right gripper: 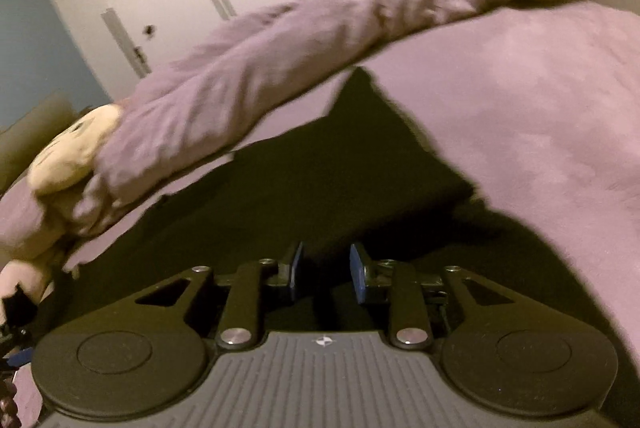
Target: Fold small clothes
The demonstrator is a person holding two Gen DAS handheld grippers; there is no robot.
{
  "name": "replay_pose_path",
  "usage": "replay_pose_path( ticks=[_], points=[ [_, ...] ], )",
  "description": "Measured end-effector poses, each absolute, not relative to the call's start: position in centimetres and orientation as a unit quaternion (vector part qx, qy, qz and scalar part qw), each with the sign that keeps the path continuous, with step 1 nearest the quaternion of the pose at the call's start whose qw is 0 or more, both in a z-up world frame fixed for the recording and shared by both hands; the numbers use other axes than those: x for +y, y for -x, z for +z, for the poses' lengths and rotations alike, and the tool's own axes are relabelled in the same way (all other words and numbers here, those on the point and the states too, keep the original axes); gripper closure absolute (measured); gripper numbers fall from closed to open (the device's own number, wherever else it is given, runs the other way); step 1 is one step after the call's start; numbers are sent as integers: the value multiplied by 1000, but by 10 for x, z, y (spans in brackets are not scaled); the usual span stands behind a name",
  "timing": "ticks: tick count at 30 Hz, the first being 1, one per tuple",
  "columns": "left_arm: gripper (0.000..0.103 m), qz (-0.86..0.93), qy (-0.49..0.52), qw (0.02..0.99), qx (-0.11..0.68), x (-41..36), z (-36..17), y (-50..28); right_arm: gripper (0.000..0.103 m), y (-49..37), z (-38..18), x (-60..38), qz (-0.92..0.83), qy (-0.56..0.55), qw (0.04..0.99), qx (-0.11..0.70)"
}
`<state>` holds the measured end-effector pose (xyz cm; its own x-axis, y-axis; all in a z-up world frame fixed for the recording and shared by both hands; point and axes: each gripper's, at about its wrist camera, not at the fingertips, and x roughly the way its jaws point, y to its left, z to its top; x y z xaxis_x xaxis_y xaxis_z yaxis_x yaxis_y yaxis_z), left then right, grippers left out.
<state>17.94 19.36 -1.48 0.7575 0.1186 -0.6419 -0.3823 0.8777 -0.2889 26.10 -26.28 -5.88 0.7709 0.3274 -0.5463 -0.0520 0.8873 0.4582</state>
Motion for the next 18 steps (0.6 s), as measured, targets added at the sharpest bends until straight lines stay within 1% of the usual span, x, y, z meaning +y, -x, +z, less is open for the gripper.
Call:
replay_pose_path(
  ticks=[3,4,6,8,12,15,16,17,18],
  points=[
    [8,150,206,907,335,205,-19,-165,78,-257,-54,-224,138,-174,920,321],
    [8,155,199,907,336,207,-19,-163,82,-258,-53,-211,150,-162,920,324],
    [8,164,196,903,345,211,-21,-161,82,-264,-51,-187,176,-144,916,330],
    [8,150,216,899,349,213,-22,-158,82,-276,-53,-173,191,-158,904,348],
    [7,122,235,901,344,206,-23,-161,82,-297,-66,-163,180,-232,878,377],
    [7,130,243,894,353,209,-30,-170,82,-304,-75,-159,166,-210,890,370],
    [7,131,244,892,357,208,-31,-172,86,-309,-82,-161,154,-194,894,373],
    [7,126,246,892,358,206,-32,-174,103,-316,-92,-167,144,-189,895,378],
    [7,116,243,893,360,203,-32,-177,103,-321,-98,-176,142,-195,895,375]
  ],
)
